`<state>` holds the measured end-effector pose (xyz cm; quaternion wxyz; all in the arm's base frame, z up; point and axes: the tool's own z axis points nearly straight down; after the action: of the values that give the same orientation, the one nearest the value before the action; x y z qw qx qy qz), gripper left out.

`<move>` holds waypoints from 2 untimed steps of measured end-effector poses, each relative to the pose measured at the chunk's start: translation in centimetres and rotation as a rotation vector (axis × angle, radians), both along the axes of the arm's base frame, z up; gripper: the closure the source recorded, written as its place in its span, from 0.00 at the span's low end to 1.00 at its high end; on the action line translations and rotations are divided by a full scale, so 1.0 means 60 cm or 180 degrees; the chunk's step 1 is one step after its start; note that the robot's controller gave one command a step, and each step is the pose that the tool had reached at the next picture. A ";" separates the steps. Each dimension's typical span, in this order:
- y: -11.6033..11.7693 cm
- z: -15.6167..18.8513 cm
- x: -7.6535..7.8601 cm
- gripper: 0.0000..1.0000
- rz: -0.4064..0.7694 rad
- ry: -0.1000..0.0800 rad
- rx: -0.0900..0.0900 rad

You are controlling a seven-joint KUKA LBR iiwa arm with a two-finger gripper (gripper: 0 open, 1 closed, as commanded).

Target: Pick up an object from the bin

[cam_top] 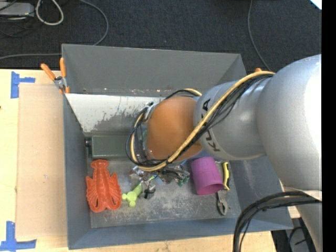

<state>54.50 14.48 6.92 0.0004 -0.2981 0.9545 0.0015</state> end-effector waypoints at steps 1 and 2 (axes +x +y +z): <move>0.000 0.004 0.000 1.00 -0.0010 0.0003 0.0002; 0.001 0.048 -0.002 1.00 -0.0018 0.0012 0.0000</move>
Offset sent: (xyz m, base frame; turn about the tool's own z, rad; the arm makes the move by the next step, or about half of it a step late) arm 0.0001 0.0000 0.0452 0.0019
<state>54.37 14.51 9.82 -0.0013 -0.2954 0.9554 0.0019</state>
